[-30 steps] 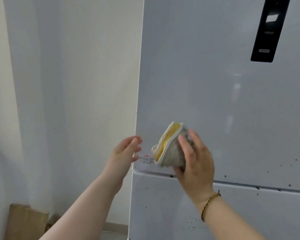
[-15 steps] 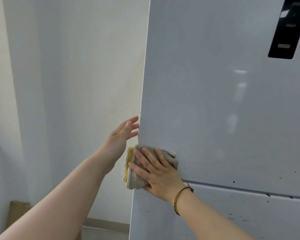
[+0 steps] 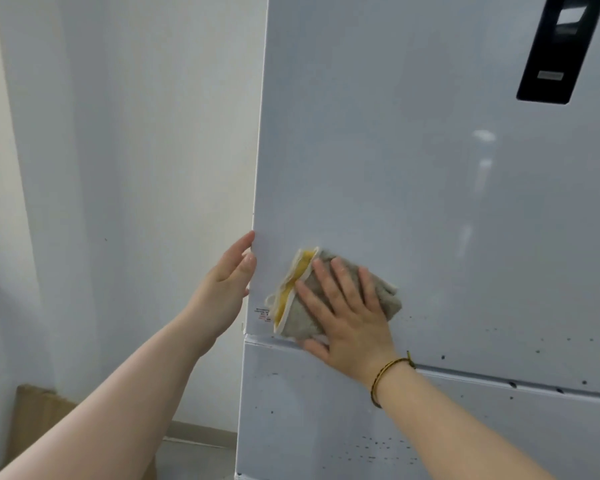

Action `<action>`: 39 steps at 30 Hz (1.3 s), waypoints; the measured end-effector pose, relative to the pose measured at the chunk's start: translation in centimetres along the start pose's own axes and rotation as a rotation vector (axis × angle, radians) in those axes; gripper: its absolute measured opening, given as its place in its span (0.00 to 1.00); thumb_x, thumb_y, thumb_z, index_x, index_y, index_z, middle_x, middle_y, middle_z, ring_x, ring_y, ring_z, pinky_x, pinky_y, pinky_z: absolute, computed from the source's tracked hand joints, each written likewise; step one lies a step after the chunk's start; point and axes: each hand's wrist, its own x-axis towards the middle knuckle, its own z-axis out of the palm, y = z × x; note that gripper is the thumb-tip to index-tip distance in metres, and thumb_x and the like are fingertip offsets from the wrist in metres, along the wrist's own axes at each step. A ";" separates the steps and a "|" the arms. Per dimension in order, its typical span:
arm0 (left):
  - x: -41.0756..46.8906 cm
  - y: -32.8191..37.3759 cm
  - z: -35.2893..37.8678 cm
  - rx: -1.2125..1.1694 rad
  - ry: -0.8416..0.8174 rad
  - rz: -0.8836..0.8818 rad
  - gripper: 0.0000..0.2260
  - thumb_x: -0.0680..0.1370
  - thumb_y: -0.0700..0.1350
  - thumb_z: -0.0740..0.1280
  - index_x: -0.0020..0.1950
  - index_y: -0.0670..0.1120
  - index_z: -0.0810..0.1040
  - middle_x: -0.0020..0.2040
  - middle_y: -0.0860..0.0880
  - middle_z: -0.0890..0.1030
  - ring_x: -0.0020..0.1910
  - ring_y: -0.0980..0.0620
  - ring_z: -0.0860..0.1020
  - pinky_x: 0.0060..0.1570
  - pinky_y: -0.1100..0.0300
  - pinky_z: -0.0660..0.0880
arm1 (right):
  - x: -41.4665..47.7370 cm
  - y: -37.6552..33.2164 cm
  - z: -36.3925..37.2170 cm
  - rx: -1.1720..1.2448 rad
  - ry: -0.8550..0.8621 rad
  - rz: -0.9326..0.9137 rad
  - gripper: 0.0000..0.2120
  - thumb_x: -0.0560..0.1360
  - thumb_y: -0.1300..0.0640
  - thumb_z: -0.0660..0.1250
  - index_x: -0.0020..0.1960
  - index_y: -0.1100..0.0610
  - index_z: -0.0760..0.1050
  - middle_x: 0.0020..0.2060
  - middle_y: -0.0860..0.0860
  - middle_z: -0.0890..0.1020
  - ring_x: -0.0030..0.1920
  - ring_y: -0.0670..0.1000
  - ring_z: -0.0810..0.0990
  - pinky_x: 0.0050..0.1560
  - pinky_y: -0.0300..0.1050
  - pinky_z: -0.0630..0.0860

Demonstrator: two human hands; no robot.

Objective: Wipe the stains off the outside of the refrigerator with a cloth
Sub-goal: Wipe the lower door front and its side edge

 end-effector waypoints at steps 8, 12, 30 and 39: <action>-0.7 -0.8 1.9 0.098 0.107 0.037 0.19 0.81 0.42 0.54 0.71 0.53 0.62 0.74 0.57 0.57 0.71 0.60 0.57 0.72 0.58 0.54 | -1.4 2.7 0.3 0.024 0.024 -0.518 0.22 0.73 0.50 0.53 0.67 0.51 0.61 0.68 0.51 0.69 0.70 0.56 0.60 0.72 0.53 0.45; -0.4 -0.8 2.0 0.099 0.111 0.042 0.20 0.80 0.41 0.56 0.71 0.54 0.61 0.74 0.58 0.55 0.72 0.60 0.55 0.67 0.64 0.54 | 0.2 6.9 -1.2 0.023 0.132 -0.259 0.17 0.79 0.51 0.49 0.67 0.50 0.63 0.68 0.52 0.64 0.72 0.56 0.57 0.71 0.54 0.49; -2.4 -2.6 9.8 0.657 0.018 0.320 0.26 0.66 0.66 0.49 0.62 0.68 0.46 0.64 0.70 0.38 0.66 0.69 0.37 0.64 0.69 0.40 | -4.7 17.3 -3.8 -0.053 0.114 -0.212 0.19 0.80 0.47 0.47 0.67 0.51 0.63 0.69 0.54 0.62 0.75 0.54 0.49 0.72 0.53 0.48; -2.2 -3.5 12.0 0.886 0.140 0.293 0.33 0.64 0.70 0.46 0.63 0.65 0.33 0.65 0.61 0.29 0.65 0.63 0.26 0.66 0.60 0.36 | -9.9 11.9 -1.8 -0.057 0.085 0.106 0.31 0.74 0.46 0.53 0.74 0.48 0.47 0.75 0.51 0.39 0.75 0.54 0.40 0.73 0.54 0.39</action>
